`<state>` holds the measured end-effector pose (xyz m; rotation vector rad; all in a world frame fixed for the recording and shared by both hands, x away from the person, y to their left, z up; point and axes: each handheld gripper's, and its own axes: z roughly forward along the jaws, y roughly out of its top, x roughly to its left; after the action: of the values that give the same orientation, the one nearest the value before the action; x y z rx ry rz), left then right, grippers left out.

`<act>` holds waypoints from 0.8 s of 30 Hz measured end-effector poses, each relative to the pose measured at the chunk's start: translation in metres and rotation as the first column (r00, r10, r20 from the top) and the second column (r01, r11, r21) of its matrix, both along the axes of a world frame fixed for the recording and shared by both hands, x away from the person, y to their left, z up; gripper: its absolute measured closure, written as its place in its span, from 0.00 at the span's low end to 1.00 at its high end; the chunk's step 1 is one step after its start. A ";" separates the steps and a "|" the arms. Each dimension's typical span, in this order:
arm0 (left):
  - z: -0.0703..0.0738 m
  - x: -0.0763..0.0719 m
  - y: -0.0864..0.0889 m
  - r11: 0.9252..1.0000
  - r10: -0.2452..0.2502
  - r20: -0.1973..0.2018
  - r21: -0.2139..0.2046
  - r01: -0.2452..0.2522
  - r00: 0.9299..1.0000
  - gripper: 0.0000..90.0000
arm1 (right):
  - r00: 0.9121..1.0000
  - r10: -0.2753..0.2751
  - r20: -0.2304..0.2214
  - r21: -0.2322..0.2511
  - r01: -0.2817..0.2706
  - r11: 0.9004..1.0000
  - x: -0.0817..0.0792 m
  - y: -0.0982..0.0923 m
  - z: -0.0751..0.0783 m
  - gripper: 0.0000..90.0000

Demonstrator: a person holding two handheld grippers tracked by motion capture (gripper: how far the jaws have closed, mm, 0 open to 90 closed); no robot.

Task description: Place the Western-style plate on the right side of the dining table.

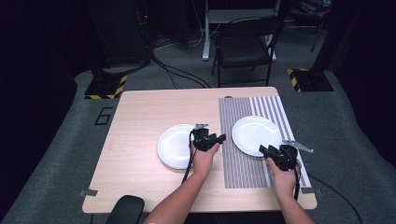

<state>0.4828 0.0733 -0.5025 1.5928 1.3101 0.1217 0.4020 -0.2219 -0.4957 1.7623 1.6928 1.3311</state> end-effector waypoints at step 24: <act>0.015 -0.010 0.063 0.996 0.023 0.025 0.089 -0.026 0.999 0.52 | 0.984 0.177 0.025 -0.055 -0.175 0.983 -0.002 0.048 0.007 0.58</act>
<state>0.4728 0.1363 -0.4875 1.6454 1.3216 0.2165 0.4001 -0.1739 -0.4892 1.5863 1.8860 1.3640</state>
